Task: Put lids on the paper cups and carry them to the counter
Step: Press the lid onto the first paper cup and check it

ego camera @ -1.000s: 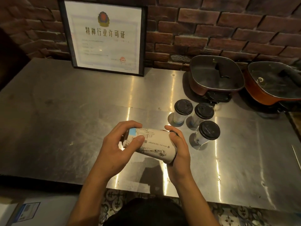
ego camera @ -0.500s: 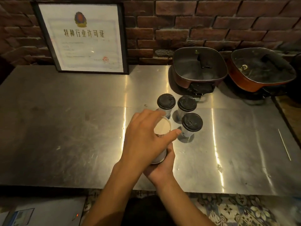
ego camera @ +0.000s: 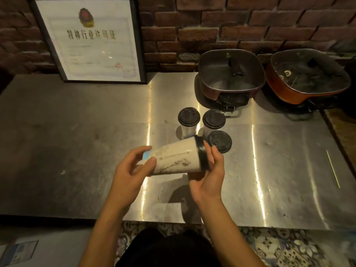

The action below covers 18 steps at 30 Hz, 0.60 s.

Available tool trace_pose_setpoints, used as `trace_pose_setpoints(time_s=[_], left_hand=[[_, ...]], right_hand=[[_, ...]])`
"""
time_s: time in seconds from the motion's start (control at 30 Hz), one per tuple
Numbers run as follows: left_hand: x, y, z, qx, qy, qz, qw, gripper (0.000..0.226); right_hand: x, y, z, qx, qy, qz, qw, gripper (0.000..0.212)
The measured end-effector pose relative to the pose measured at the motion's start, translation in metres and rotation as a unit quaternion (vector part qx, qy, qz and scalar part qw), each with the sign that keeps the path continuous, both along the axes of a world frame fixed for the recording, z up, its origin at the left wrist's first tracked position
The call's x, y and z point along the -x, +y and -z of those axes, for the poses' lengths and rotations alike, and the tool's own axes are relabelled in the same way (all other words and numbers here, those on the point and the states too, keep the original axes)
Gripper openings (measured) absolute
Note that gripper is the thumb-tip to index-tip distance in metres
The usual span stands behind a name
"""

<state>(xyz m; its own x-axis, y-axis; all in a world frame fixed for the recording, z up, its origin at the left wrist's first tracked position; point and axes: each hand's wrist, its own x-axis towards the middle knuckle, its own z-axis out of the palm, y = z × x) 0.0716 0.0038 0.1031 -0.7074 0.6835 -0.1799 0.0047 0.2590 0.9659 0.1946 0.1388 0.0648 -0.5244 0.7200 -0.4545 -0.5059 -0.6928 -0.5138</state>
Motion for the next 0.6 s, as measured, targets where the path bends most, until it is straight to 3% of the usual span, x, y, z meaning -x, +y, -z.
trace_pose_setpoints(time_s=[0.17, 0.3, 0.43, 0.6], left_hand=[[0.012, -0.02, 0.024, -0.01, -0.028, 0.058, 0.998, 0.061], [0.044, -0.04, 0.027, -0.009, -0.027, 0.022, 0.999, 0.058], [0.087, -0.064, 0.032, -0.007, -0.023, 0.003, 1.0, 0.059], [0.135, -0.085, 0.05, 0.015, -0.006, -0.038, 0.999, 0.027]], right_hand=[[0.033, -0.021, -0.015, -0.148, -0.086, 0.022, 0.985, 0.077], [0.06, -0.039, -0.011, -0.287, -0.132, -0.067, 0.946, 0.082], [0.093, -0.046, -0.01, -0.39, -0.191, -0.178, 0.883, 0.08], [0.144, -0.055, 0.008, -0.539, -0.293, -0.271, 0.742, 0.092]])
